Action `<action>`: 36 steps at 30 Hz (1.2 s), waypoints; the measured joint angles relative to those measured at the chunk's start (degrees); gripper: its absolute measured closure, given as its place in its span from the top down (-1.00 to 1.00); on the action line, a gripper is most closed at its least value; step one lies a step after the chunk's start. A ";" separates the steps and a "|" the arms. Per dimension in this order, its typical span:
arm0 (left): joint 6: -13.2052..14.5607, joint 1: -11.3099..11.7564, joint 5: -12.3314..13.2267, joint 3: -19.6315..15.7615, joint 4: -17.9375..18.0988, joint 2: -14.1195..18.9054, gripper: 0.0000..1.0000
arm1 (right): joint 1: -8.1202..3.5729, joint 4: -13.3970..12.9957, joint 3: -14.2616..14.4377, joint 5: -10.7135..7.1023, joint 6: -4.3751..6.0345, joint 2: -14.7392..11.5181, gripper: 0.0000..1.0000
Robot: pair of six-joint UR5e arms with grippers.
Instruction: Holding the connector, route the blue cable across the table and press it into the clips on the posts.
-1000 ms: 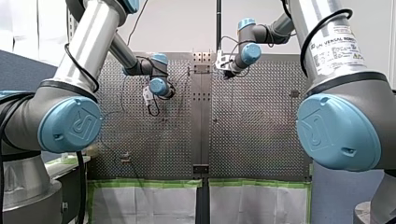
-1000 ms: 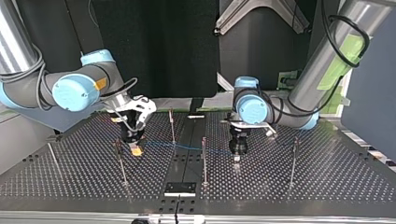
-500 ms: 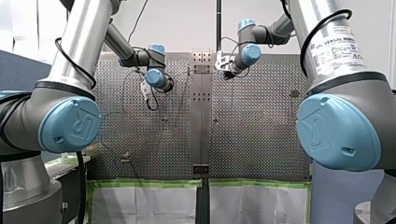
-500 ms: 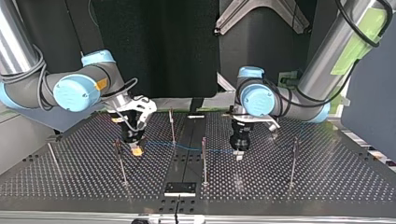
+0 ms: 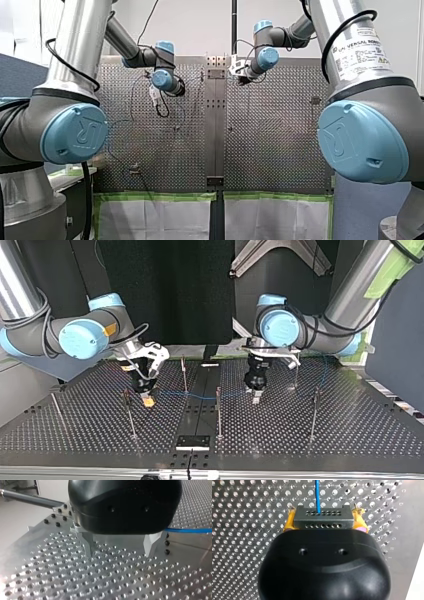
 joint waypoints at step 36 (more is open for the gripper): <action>0.17 -9.77 0.55 -4.86 -4.55 18.19 1.00 | 0.39 -0.12 -2.13 -1.49 0.53 0.31 -1.00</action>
